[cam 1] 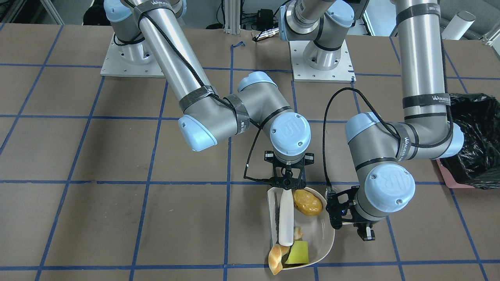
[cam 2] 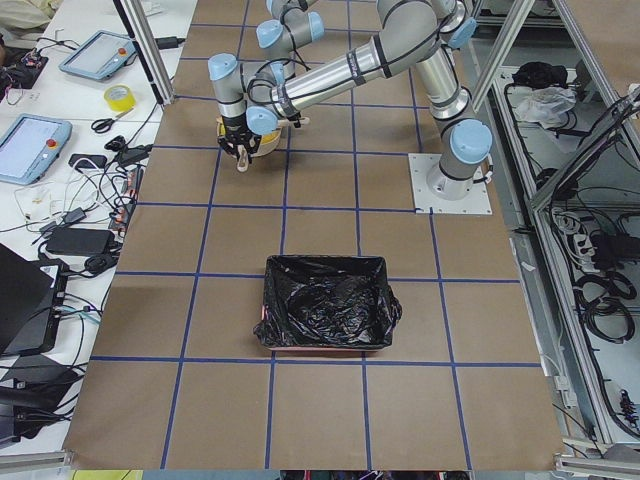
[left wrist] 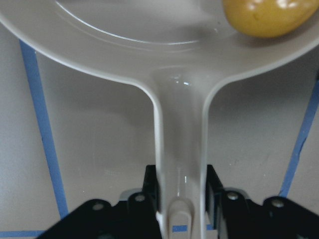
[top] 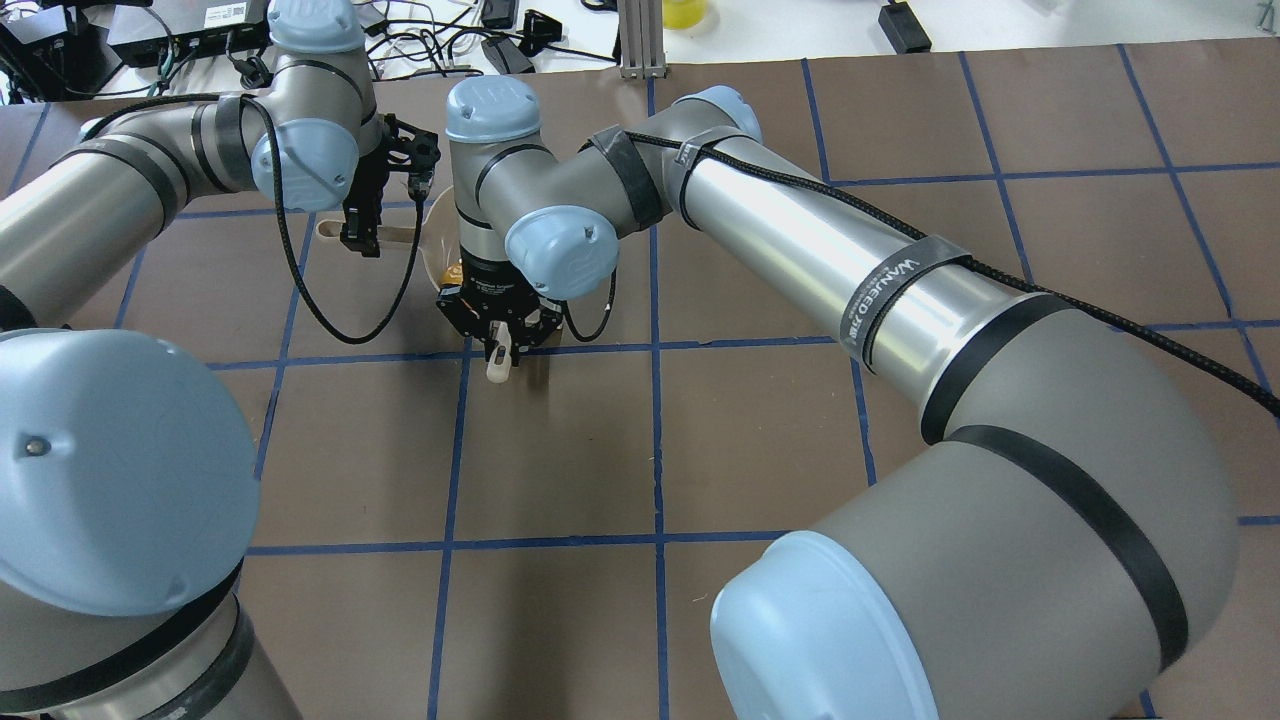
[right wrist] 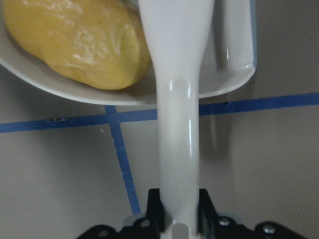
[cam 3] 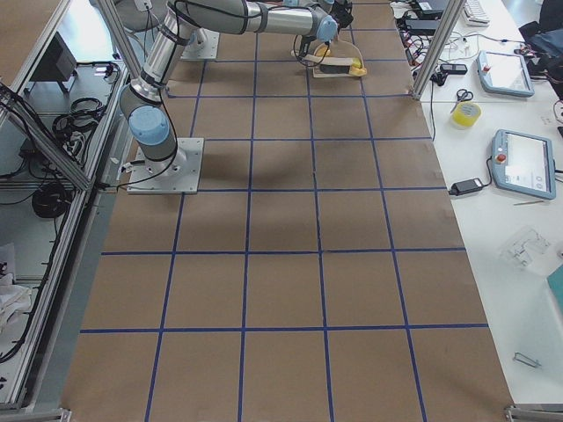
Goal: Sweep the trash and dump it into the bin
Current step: 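Sweep the remaining toys into the dustpan with the right gripper's brush, then lift the loaded dustpan toward the bin while the right gripper returns the brush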
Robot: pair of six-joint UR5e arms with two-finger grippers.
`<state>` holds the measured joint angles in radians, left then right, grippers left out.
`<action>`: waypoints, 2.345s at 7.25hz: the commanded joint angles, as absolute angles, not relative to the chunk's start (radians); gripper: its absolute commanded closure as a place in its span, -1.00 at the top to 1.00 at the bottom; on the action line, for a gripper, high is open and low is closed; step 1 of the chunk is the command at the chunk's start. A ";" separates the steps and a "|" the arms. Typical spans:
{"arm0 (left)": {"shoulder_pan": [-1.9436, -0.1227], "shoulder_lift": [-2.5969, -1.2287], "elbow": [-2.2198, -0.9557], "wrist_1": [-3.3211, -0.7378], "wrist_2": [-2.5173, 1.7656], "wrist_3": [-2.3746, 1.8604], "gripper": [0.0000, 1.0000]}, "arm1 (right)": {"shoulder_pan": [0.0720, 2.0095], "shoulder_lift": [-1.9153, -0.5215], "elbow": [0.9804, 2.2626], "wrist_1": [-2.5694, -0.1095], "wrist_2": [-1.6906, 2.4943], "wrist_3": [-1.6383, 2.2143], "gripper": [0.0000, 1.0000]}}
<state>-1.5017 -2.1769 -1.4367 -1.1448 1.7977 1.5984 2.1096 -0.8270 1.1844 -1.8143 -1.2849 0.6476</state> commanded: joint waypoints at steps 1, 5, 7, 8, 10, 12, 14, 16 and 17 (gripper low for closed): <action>-1.502 -2.177 -1.440 -1.144 1.792 1.600 -0.87 | 2.123 -0.830 1.180 -1.804 -1.282 0.647 -1.00; -1.505 -2.175 -1.440 -1.144 1.783 1.600 -0.89 | 2.108 -0.936 1.187 -1.582 -1.354 0.516 -1.00; -1.505 -2.175 -1.442 -1.144 1.781 1.601 -0.89 | 2.051 -1.007 1.209 -1.484 -1.404 0.460 -1.00; -1.503 -2.175 -1.442 -1.143 1.778 1.603 -0.90 | 1.977 -1.066 1.280 -1.461 -1.407 0.369 -1.00; -1.503 -2.175 -1.440 -1.143 1.763 1.598 -0.90 | 1.776 -1.258 1.508 -1.456 -1.446 0.124 -1.00; -1.461 -2.155 -1.442 -1.144 1.619 1.615 -0.92 | 1.555 -1.319 1.575 -1.493 -1.590 -0.152 -1.00; -1.370 -2.137 -1.443 -1.160 1.495 1.626 -0.92 | 1.316 -1.307 1.575 -1.502 -1.654 -0.352 -1.00; -1.347 -2.115 -1.431 -1.180 1.505 1.719 -0.93 | 1.209 -1.211 1.577 -1.642 -1.660 -0.385 -1.00; -1.309 -2.100 -1.425 -1.205 1.496 1.729 -0.93 | 1.209 -1.180 1.575 -1.725 -1.696 -0.371 -1.00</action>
<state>-1.3442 -2.1167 -1.4332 -1.1819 1.5023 1.6992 1.2329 -1.2271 1.5761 -1.6259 -1.6652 -0.3706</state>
